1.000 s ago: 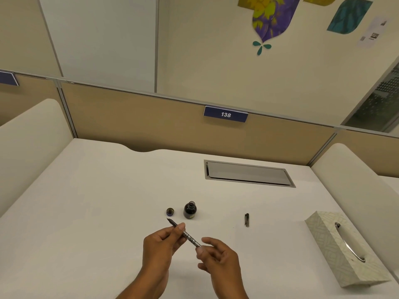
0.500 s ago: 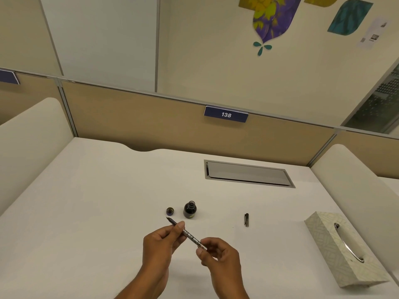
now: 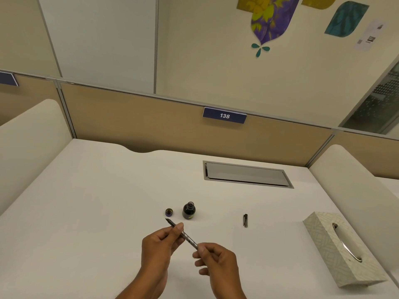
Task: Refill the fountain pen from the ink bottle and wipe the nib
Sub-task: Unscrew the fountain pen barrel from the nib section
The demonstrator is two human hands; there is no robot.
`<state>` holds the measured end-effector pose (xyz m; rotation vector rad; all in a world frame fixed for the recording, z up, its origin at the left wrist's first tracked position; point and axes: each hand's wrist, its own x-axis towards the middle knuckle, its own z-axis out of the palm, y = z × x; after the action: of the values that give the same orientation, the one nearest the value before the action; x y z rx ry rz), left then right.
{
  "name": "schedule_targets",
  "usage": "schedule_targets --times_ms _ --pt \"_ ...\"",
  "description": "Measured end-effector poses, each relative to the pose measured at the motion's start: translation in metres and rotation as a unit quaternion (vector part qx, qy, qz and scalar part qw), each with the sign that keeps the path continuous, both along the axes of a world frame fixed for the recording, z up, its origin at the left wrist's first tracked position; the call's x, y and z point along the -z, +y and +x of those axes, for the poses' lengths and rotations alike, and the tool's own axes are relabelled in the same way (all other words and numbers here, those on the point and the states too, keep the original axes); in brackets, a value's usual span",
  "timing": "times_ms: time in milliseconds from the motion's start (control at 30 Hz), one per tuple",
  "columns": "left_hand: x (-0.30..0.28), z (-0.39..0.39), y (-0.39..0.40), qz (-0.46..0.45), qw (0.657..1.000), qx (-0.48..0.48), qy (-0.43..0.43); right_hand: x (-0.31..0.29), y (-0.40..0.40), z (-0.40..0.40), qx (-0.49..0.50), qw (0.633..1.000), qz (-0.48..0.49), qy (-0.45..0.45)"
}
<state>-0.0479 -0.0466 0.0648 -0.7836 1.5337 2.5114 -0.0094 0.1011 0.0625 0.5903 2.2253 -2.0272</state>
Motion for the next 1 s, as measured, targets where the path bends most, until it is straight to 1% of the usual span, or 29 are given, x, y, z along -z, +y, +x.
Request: schedule_targets --times_ms 100,233,400,533,700,833,1000 --pt "-0.0003 0.0 0.0004 -0.001 1.0 0.0 0.002 0.003 0.0009 -0.0003 0.022 0.999 0.017 0.016" --pt "0.0005 -0.001 0.0 -0.005 1.0 0.001 0.001 -0.0009 -0.0011 -0.0008 0.015 1.0 -0.02 -0.015" --pt "0.0016 -0.001 -0.0002 0.0 1.0 -0.002 0.002 0.0025 0.001 0.0005 0.021 1.0 0.002 0.008" --pt "0.0023 -0.0014 -0.0008 -0.002 1.0 -0.003 0.001 0.0003 -0.0007 -0.0007 0.012 1.0 -0.019 -0.015" --pt "0.0014 -0.0015 0.0003 -0.007 1.0 -0.006 -0.008 0.005 0.0006 0.0014 0.026 0.999 0.026 0.01" --pt "0.0019 -0.0016 0.0003 -0.008 1.0 -0.006 -0.01 0.0026 -0.0009 0.0004 0.023 1.0 -0.002 -0.007" --pt "0.0035 -0.0018 -0.0002 -0.004 1.0 -0.004 -0.005 0.0073 0.0013 0.0003 0.027 1.0 0.01 -0.001"
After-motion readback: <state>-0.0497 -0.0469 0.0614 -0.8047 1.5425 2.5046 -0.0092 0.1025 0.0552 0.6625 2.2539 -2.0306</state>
